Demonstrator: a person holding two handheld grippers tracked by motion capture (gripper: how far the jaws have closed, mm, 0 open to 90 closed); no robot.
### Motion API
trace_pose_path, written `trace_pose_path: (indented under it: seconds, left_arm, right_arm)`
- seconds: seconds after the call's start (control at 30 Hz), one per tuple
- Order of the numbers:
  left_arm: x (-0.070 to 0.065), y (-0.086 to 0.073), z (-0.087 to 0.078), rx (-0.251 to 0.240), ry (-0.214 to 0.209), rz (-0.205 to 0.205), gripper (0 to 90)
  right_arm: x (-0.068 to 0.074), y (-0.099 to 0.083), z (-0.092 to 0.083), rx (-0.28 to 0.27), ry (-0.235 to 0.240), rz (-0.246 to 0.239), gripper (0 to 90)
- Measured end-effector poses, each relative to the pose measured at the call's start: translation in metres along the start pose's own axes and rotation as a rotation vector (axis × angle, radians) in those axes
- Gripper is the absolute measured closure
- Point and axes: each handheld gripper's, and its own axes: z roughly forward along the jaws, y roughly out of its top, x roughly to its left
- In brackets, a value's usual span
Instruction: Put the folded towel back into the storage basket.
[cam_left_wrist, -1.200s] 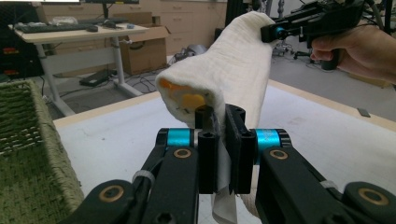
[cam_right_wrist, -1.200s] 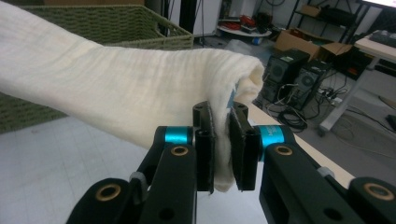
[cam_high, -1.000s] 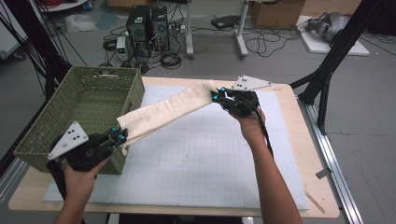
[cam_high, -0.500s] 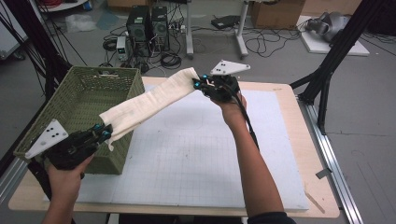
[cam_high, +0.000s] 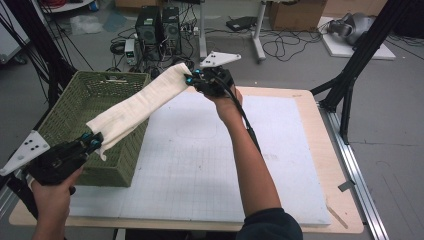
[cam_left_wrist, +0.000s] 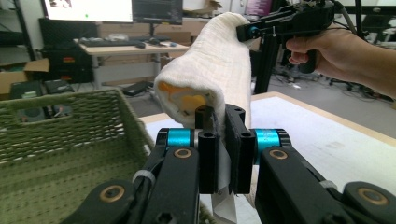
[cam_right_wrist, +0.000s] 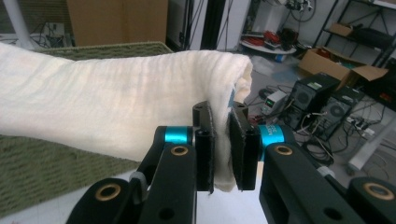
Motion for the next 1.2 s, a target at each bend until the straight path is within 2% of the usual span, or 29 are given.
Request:
trace_pose_path:
  seconds: [0.2, 0.37, 0.5, 0.93, 1.2]
  left_arm:
    - [0.005, 0.003, -0.011, -0.010, 0.030, 0.003, 84.2]
    - [0.005, 0.003, -0.016, 0.020, 0.082, 0.058, 84.2]
    - [0.007, 0.003, -0.021, 0.030, 0.105, 0.072, 84.2]
    - [0.022, -0.003, -0.037, 0.032, 0.166, 0.041, 84.2]
    - [0.029, -0.007, -0.043, 0.038, 0.201, 0.026, 84.2]
  right_arm:
    - [0.005, 0.012, 0.030, 0.008, 0.014, -0.006, 81.3]
    - [0.010, 0.020, 0.052, 0.016, 0.016, 0.000, 81.3]
    - [0.016, 0.027, 0.070, 0.019, 0.014, 0.000, 81.3]
    - [0.034, 0.046, 0.132, 0.033, 0.049, 0.000, 81.3]
    - [0.044, 0.052, 0.160, 0.058, 0.056, 0.005, 81.3]
